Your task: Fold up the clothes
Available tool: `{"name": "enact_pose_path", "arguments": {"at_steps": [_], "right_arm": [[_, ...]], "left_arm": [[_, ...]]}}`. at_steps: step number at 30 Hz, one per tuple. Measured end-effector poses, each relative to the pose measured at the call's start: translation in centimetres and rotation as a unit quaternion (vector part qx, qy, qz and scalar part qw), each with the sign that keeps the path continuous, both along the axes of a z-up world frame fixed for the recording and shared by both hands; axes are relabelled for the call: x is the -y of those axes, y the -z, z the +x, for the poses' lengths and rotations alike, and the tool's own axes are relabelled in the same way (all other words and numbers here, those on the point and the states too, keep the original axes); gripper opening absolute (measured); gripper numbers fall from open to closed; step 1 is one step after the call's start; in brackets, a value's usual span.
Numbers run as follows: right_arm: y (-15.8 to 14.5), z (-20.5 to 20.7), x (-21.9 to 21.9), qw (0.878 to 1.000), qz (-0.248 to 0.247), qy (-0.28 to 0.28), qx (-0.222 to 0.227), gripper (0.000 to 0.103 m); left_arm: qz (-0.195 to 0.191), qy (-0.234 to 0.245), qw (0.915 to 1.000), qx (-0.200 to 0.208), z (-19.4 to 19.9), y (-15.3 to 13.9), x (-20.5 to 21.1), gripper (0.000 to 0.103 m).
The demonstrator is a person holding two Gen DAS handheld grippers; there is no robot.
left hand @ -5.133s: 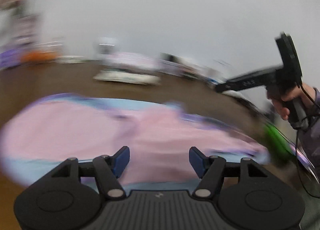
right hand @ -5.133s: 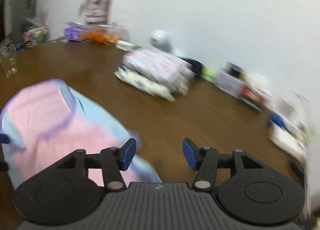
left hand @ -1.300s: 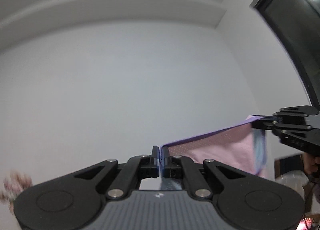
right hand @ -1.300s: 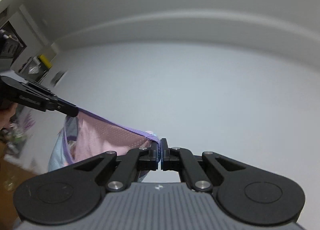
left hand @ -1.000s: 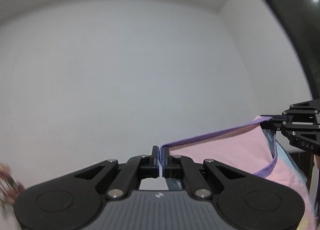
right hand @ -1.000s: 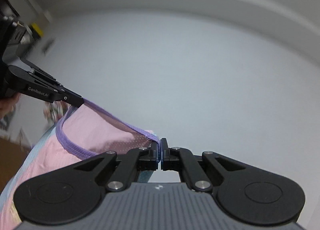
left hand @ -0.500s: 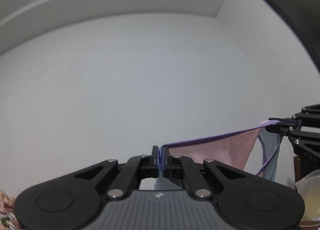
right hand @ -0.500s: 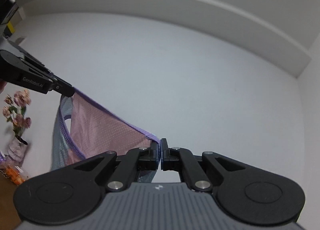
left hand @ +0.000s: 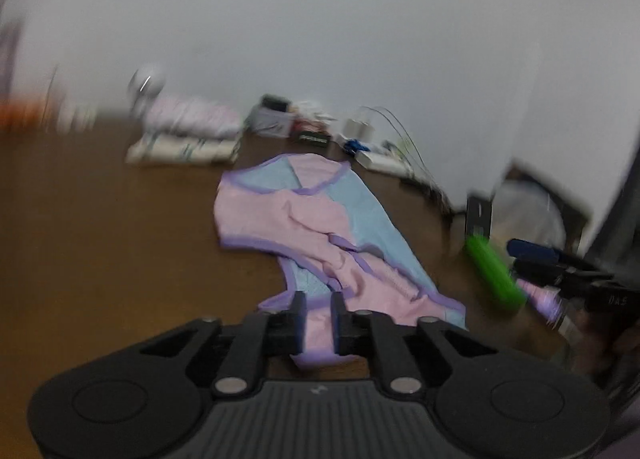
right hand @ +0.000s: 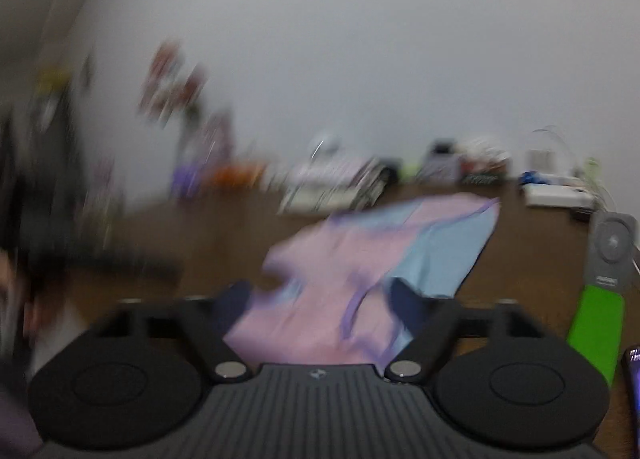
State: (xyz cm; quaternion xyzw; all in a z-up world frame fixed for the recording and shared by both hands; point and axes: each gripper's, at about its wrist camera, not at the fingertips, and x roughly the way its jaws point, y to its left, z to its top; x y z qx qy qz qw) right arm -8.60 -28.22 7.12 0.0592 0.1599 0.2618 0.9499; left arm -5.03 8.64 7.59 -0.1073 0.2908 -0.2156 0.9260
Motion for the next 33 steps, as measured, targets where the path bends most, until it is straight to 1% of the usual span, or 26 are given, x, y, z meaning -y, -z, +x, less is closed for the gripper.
{"name": "enact_pose_path", "arguments": {"at_steps": [1, 2, 3, 4, 6, 8, 10, 11, 14, 16, 17, 19, 20, 21, 24, 25, 27, 29, 33], "right_arm": [[-0.3, 1.0, 0.3, 0.999, 0.024, 0.032, 0.023, 0.103], [-0.4, 3.5, 1.0, 0.996, 0.036, 0.069, 0.044, 0.103], [-0.3, 5.8, 1.1, 0.993, 0.034, 0.098, 0.059, 0.103], [0.1, 7.9, 1.0, 0.991, 0.029, 0.111, 0.066, 0.103], [0.8, 13.5, 0.5, 0.992, 0.018, 0.113, 0.049, 0.103], [1.9, 17.7, 0.8, 0.993, 0.016, 0.119, 0.021, 0.103], [3.1, 18.9, 2.2, 0.992, 0.015, 0.129, -0.009, 0.102], [3.8, 19.6, 2.3, 0.989, 0.018, 0.147, -0.019, 0.103], [4.3, 17.2, 3.7, 0.987, 0.031, 0.155, -0.024, 0.103], [4.6, 15.6, 4.6, 0.986, 0.040, 0.160, -0.027, 0.103], [4.3, 14.3, 5.2, 0.985, 0.033, 0.168, -0.023, 0.103], [2.9, 11.8, 6.5, 0.985, 0.042, 0.166, -0.012, 0.103], [2.0, 11.2, 6.7, 0.985, 0.038, 0.168, 0.007, 0.103], [1.2, 10.7, 6.8, 0.985, 0.033, 0.169, 0.026, 0.103], [0.4, 11.4, 6.2, 0.980, -0.039, 0.183, 0.063, 0.103], [0.6, 12.0, 6.3, 0.980, -0.055, 0.183, 0.060, 0.103], [1.4, 13.2, 6.9, 0.981, -0.055, 0.180, 0.039, 0.103], [2.1, 13.2, 7.5, 0.985, -0.035, 0.167, 0.022, 0.103], [2.9, 13.0, 7.6, 0.987, -0.048, 0.155, -0.005, 0.103]], "left_arm": [[-0.013, -0.012, 0.9998, 0.002, 0.7, -0.1, -0.3, 0.032], [-0.011, -0.026, 0.9995, 0.011, 0.6, -0.3, -0.2, 0.043], [-0.002, -0.037, 0.9991, 0.020, 0.7, -0.4, 0.0, 0.046], [0.008, -0.046, 0.9985, 0.028, 0.9, -0.4, 0.2, 0.046], [0.008, -0.053, 0.9985, 0.016, 1.6, -0.1, 1.0, 0.046], [-0.001, -0.045, 0.9990, -0.003, 2.2, 0.7, 1.7, 0.046], [0.004, -0.041, 0.9991, -0.013, 1.5, 1.8, 1.1, 0.046], [0.007, -0.040, 0.9991, -0.017, 1.0, 2.4, 0.7, 0.046], [0.006, -0.038, 0.9988, -0.030, 0.8, 3.3, 0.6, 0.046], [0.008, -0.034, 0.9990, -0.029, 0.4, 3.2, 0.7, 0.046], [0.009, -0.032, 0.9991, -0.027, 0.1, 3.2, 0.8, 0.048], [0.011, -0.031, 0.9992, -0.023, 0.1, 3.1, 0.9, 0.050], [0.012, -0.032, 0.9992, -0.022, 0.2, 3.1, 0.9, 0.051], [0.013, -0.033, 0.9991, -0.022, 0.3, 3.1, 1.0, 0.051], [0.014, -0.034, 0.9991, -0.021, 0.2, 3.0, 1.0, 0.051], [0.014, -0.034, 0.9991, -0.021, 0.2, 3.0, 1.0, 0.051], [0.016, -0.035, 0.9990, -0.022, 0.2, 3.1, 1.0, 0.051], [0.016, -0.037, 0.9989, -0.025, 0.2, 3.2, 0.9, 0.051], [0.015, -0.035, 0.9989, -0.027, 0.2, 3.3, 0.8, 0.052]]}}
